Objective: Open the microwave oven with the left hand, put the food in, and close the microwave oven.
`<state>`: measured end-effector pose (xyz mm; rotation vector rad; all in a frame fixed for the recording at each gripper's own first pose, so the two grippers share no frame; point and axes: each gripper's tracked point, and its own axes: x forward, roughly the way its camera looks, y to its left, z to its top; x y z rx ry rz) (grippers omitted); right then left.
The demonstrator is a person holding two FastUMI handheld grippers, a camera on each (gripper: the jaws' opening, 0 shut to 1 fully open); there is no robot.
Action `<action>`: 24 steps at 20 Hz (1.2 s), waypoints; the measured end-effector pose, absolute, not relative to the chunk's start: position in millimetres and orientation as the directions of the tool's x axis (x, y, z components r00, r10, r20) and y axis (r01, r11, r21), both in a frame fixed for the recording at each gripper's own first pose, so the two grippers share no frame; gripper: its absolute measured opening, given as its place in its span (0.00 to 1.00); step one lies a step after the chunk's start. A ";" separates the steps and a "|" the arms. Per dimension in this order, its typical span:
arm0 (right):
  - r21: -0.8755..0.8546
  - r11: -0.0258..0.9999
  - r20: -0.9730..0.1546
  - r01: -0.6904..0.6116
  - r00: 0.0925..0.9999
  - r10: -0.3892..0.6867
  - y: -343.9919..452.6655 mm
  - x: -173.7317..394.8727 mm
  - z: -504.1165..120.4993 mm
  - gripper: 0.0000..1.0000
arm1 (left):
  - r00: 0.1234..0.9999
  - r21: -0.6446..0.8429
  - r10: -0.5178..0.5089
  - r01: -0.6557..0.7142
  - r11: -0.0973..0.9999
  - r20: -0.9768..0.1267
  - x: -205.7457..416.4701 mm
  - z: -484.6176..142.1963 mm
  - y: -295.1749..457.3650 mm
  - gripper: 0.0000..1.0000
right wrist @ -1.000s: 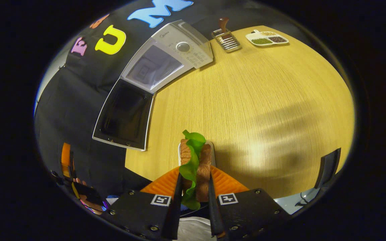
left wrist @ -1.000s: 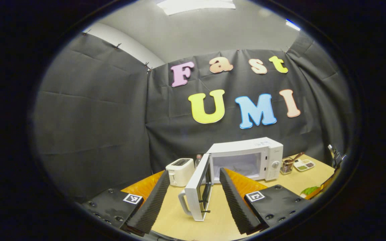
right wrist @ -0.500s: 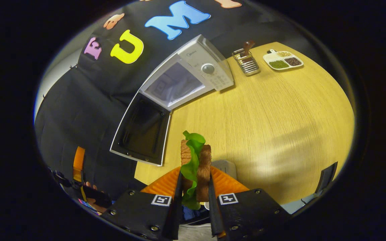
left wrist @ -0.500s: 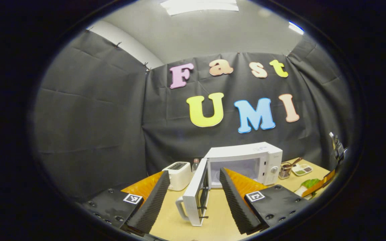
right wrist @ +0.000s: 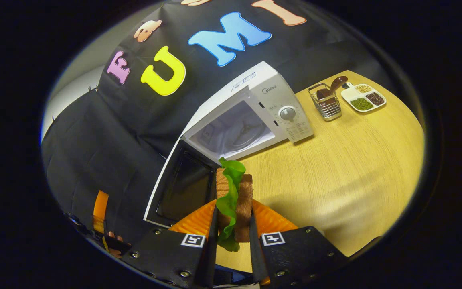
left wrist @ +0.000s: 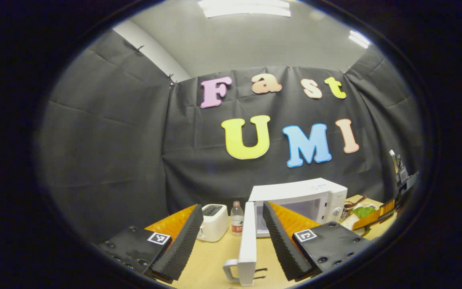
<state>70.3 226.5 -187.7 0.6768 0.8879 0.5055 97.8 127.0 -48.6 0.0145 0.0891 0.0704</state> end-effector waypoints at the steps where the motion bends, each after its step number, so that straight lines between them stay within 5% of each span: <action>1: 0.715 0.690 -0.530 -0.115 0.553 0.642 233.3 77.9 -188.4 0.37 | 0.994 0.013 0.071 -0.070 0.997 -0.087 102.0 -49.0 134.6 0.98; 24: 0.707 0.707 -0.433 -0.012 0.784 0.445 355.4 259.0 -247.3 0.36 | 0.962 0.074 0.184 -0.173 0.982 -0.199 139.0 -110.0 281.1 0.98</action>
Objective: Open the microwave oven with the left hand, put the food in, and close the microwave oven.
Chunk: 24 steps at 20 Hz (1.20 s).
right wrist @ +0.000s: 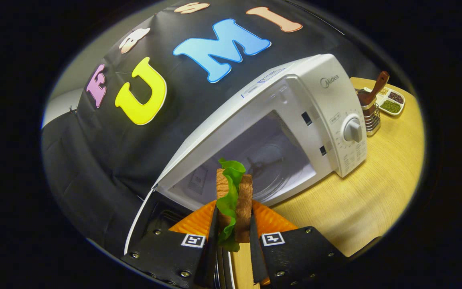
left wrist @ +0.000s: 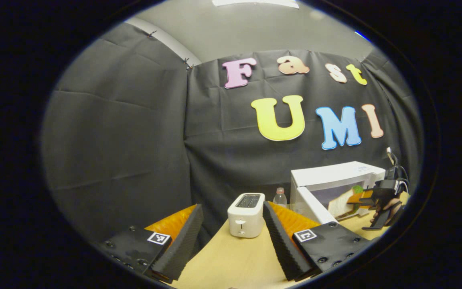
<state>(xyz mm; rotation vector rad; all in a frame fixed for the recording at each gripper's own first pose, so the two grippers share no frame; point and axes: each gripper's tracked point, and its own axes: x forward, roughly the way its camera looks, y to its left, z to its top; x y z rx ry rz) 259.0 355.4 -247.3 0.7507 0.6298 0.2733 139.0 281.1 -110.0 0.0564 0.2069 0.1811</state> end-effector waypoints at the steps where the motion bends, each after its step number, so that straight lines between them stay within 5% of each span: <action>1: 0.706 0.708 -0.431 -0.009 0.788 0.439 360.0 267.9 -252.1 0.36 | 0.959 0.079 0.194 -0.181 0.980 -0.206 136.7 -112.1 285.6 0.98; 16: 0.625 0.779 -0.438 0.054 0.850 0.293 366.6 335.7 -300.2 0.36 | 0.930 0.124 0.250 -0.224 0.967 -0.271 116.3 -132.6 314.2 0.98; 21: 0.503 0.861 -0.485 0.073 0.848 0.212 350.9 342.2 -315.1 0.53 | 0.929 0.129 0.260 -0.233 0.964 -0.262 116.7 -131.7 315.6 0.98; 23: 0.410 0.909 -0.517 0.077 0.841 0.162 342.2 341.7 -321.3 0.69 | 0.929 0.105 0.259 -0.239 0.965 -0.263 117.2 -133.6 313.9 0.98; 24: 0.360 0.930 -0.527 0.069 0.838 0.142 337.1 341.9 -322.6 0.88 | 0.929 0.098 0.259 -0.241 0.966 -0.265 117.2 -133.9 312.5 0.97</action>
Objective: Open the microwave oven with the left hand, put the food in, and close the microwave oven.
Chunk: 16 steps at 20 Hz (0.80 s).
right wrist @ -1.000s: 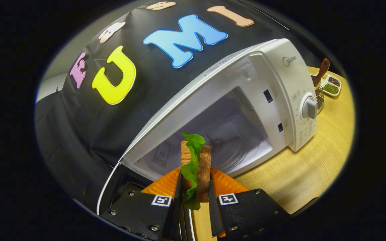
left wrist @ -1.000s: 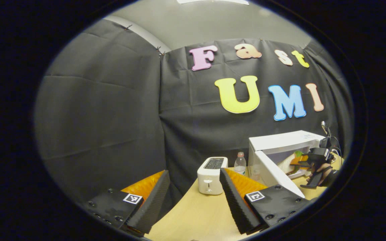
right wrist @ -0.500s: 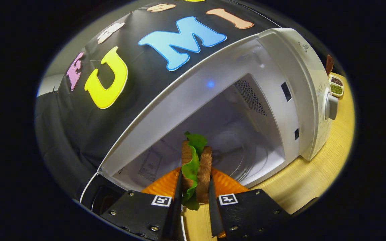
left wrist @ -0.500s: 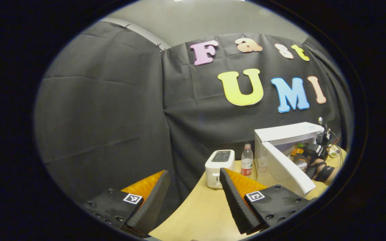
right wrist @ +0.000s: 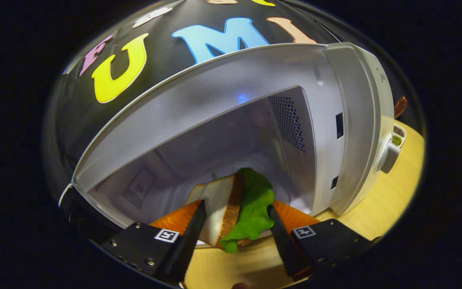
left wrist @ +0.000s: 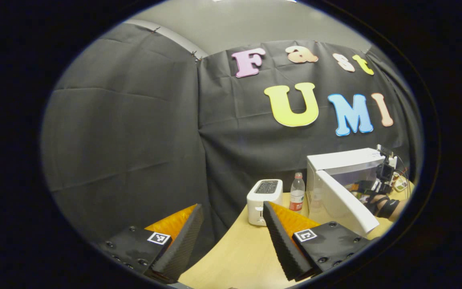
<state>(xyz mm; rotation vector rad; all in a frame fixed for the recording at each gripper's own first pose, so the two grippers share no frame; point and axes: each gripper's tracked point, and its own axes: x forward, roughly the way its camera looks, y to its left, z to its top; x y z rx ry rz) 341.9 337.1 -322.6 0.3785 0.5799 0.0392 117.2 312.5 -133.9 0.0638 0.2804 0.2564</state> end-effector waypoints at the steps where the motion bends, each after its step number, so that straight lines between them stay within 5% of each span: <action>1: 0.314 0.948 -0.528 0.051 0.839 0.130 333.3 341.7 -322.1 0.97 | 0.929 0.095 0.256 -0.239 0.966 -0.267 118.7 -134.5 310.7 0.97; 16: 0.160 0.973 -0.265 -0.165 0.943 0.203 275.2 262.1 -170.5 0.98 | 0.949 0.054 0.198 -0.191 0.980 -0.243 111.3 -162.0 262.2 0.98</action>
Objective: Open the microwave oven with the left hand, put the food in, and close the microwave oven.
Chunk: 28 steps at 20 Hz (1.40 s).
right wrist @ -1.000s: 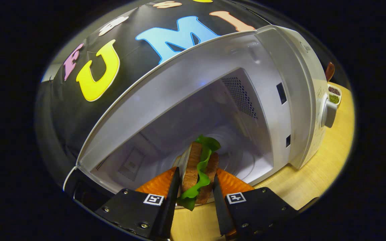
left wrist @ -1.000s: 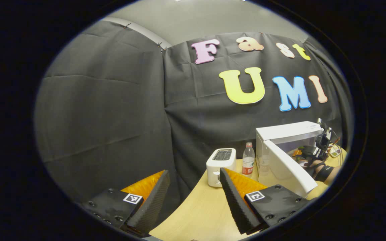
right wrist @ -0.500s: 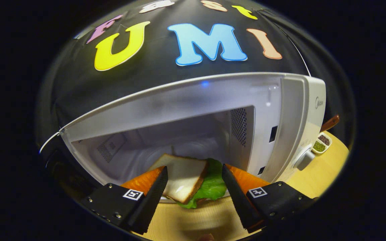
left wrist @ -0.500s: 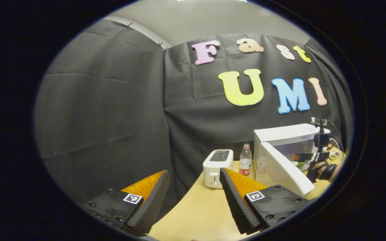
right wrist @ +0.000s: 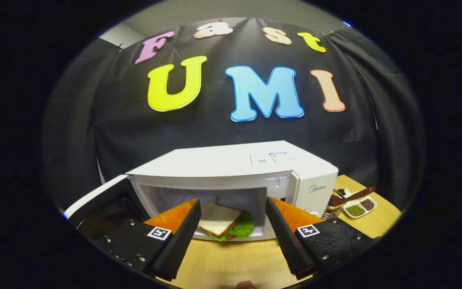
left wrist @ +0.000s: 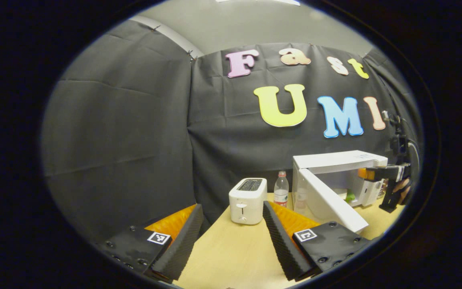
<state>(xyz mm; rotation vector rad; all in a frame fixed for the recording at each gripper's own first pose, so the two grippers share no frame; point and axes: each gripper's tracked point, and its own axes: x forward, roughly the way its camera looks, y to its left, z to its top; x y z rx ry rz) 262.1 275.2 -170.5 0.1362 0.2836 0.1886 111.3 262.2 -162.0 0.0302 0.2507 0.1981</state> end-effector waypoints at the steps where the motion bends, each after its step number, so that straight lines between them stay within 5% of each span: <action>1: 0.168 0.971 -0.244 -0.167 0.948 0.205 267.8 255.4 -156.6 0.98 | 0.949 0.050 0.198 -0.191 0.980 -0.247 110.3 -164.9 259.6 0.98; 18: 0.121 0.980 -0.123 -0.157 0.978 0.171 139.1 131.1 -54.7 0.98 | 0.912 0.049 0.182 -0.176 0.983 -0.367 85.8 -236.2 207.1 0.95; 26: 0.102 0.986 -0.132 -0.135 0.980 0.148 97.9 106.5 -52.4 0.98 | 0.891 0.026 0.175 -0.180 0.983 -0.418 75.7 -252.5 178.7 0.42; 28: 0.103 0.986 -0.130 -0.129 0.981 0.142 89.1 104.2 -50.4 0.98 | 0.893 0.036 0.187 -0.189 0.981 -0.410 80.0 -252.3 170.7 0.16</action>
